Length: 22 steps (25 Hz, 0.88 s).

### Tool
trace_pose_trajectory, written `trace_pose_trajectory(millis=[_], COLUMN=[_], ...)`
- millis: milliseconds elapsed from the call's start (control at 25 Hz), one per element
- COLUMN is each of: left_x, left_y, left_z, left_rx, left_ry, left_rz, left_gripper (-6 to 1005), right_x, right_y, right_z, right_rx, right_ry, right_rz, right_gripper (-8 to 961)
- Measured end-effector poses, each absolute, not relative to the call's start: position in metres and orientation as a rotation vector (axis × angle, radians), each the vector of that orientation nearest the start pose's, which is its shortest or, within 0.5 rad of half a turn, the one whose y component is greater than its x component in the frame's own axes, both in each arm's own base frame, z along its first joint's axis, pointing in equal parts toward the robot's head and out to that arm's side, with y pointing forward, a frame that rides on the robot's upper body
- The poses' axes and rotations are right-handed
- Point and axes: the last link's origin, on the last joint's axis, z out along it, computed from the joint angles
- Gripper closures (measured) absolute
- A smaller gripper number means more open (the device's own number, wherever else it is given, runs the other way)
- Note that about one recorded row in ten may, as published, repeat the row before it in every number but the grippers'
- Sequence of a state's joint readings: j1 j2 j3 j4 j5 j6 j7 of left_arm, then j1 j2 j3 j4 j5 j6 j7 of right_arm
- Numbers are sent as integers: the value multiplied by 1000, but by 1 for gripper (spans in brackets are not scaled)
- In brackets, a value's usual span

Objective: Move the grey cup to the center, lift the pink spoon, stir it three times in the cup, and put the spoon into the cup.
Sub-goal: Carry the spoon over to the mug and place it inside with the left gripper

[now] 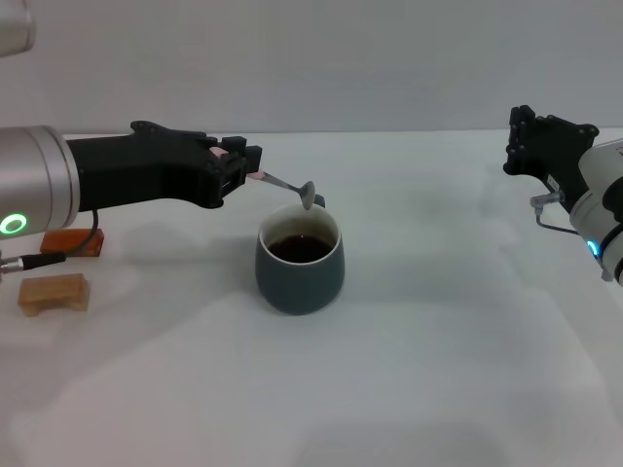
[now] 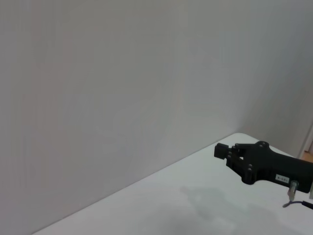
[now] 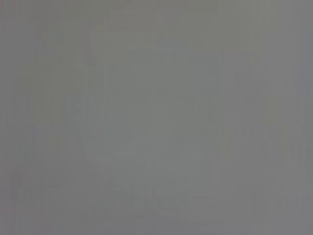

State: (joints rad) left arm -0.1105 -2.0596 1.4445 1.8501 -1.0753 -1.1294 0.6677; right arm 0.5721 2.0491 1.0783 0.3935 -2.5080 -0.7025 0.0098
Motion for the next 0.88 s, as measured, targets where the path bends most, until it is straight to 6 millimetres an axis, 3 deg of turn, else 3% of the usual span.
trace_pose_trajectory(millis=[600,880], left_x=[-150,-151], left_y=[333,346], left_z=[37,38], left_rx=[-2478,-2521], left_ry=[-744,-726], left_rz=[-390,-293], left_gripper=[854,854], right_x=[272,277], right_y=[399,394], right_z=[-39,-36], right_rx=[-1783,-1759], right_ry=[550,570], right_rz=[556,560], right_gripper=[921,920])
